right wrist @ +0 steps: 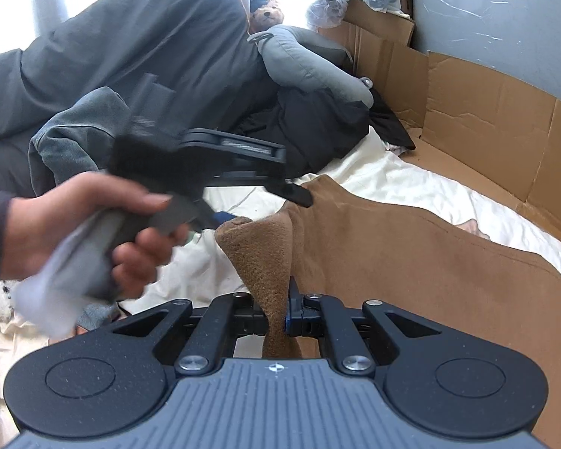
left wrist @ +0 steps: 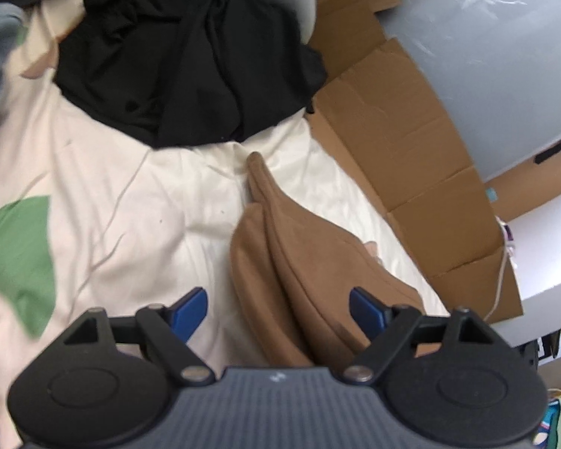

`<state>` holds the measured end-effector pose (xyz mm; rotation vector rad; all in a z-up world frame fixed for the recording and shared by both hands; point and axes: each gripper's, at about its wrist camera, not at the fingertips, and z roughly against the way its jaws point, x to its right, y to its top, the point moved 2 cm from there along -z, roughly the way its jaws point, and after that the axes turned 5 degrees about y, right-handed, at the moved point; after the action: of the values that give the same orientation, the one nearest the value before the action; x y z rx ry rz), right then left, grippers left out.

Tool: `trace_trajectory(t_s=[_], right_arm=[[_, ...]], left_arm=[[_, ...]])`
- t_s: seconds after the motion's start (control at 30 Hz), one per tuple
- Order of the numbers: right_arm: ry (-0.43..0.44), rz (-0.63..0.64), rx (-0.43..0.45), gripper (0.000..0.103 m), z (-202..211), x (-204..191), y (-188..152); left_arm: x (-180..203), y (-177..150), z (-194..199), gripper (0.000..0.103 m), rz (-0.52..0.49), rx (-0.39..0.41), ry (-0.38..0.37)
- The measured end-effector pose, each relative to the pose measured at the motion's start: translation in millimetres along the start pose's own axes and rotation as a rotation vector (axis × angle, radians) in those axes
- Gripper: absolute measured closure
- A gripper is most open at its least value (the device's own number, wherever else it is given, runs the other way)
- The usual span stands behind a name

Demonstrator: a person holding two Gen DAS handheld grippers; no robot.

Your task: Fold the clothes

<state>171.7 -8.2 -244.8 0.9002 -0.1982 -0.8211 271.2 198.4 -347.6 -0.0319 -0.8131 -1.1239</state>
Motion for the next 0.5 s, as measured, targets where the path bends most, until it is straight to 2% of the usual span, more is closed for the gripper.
trace_trajectory(t_s=[0.1,0.17,0.27,0.3,0.37,0.43,0.5], right_arm=[[0.003,-0.005,0.002,0.097,0.6,0.6,0.4],[0.004,-0.015,0.004,0.097,0.7,1.9,0.3],[0.003,-0.023,0.008,0.097,1.1,3.3,0.5],[0.002,-0.029,0.009,0.097,1.1,3.7,0.7],[0.003,-0.043,0.012,0.097,1.4,4.6,1.0],[0.004,-0.052,0.016,0.097,2.8,4.8,0.2],[0.007,-0.061,0.02,0.097,5.0,5.8,-1.0]], left_arm=[[-9.8,10.6,-16.1,0.019,0.072,-0.023,-0.015],[-14.5,16.9,-23.5,0.02,0.107,-0.01,-0.015],[-12.3,25.9,-36.5,0.029,0.101,-0.022,0.024],[-10.6,28.8,-42.1,0.038,0.097,-0.041,0.038],[-8.6,33.7,-53.7,0.046,0.113,-0.089,0.053],[-7.5,37.8,-58.5,0.071,0.137,-0.112,0.053],[-7.8,39.8,-58.1,0.083,0.167,-0.126,0.028]])
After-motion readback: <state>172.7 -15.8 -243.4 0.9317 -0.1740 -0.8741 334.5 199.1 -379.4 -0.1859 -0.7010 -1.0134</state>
